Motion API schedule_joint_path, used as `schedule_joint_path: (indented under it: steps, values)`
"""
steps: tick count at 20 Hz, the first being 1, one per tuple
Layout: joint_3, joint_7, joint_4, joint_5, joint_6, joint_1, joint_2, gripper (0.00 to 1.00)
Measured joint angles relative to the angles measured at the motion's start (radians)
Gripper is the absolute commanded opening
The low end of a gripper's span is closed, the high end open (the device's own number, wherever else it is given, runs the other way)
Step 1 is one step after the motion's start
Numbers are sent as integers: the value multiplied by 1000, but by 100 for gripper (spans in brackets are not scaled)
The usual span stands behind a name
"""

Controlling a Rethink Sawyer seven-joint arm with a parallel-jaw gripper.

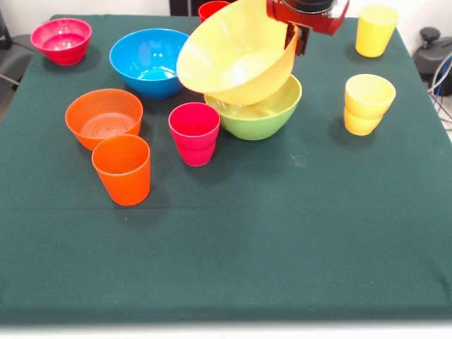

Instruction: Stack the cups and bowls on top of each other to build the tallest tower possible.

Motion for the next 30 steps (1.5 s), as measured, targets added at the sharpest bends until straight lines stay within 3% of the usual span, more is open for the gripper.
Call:
schedule_joint_path:
  steps: [16, 30]
  values:
    - [4, 0, -7, 0, 0, 5, -2, 0]
    - [9, 0, -114, -1, 41, 2, 0, 0]
